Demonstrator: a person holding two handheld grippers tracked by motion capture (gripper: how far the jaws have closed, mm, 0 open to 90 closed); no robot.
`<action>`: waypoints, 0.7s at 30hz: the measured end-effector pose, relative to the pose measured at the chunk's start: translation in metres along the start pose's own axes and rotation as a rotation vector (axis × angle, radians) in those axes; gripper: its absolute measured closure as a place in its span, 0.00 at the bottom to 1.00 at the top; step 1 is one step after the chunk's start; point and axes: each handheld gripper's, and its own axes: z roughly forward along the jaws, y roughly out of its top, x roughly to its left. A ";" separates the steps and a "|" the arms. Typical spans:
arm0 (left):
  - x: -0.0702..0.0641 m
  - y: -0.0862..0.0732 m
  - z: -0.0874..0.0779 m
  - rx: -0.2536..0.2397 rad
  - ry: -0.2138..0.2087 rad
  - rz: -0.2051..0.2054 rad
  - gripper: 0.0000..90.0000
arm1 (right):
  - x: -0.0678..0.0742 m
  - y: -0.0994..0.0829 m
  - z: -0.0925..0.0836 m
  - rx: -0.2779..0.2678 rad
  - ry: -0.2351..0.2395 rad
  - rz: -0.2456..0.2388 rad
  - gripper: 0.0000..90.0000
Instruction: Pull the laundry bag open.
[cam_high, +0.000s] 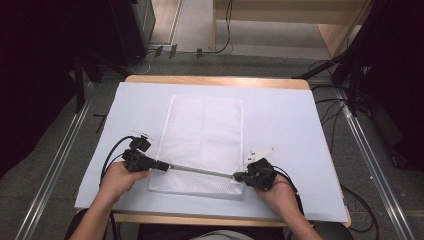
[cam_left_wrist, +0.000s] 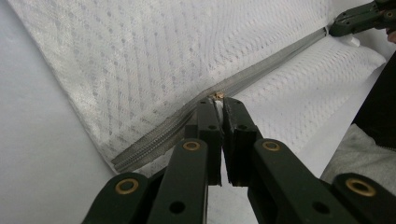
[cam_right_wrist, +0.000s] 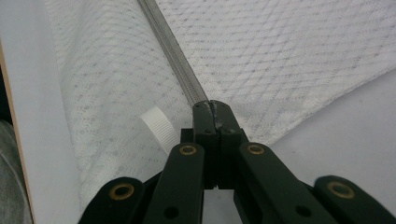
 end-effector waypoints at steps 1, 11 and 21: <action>0.001 -0.001 -0.001 -0.004 0.009 -0.009 0.98 | -0.001 0.000 0.000 0.003 0.002 0.007 1.00; 0.014 -0.007 -0.016 -0.040 -0.014 -0.062 0.98 | -0.002 0.001 0.000 0.003 0.014 0.014 1.00; 0.022 -0.013 -0.025 -0.033 0.026 -0.069 0.98 | -0.002 0.001 0.001 0.004 0.013 0.015 1.00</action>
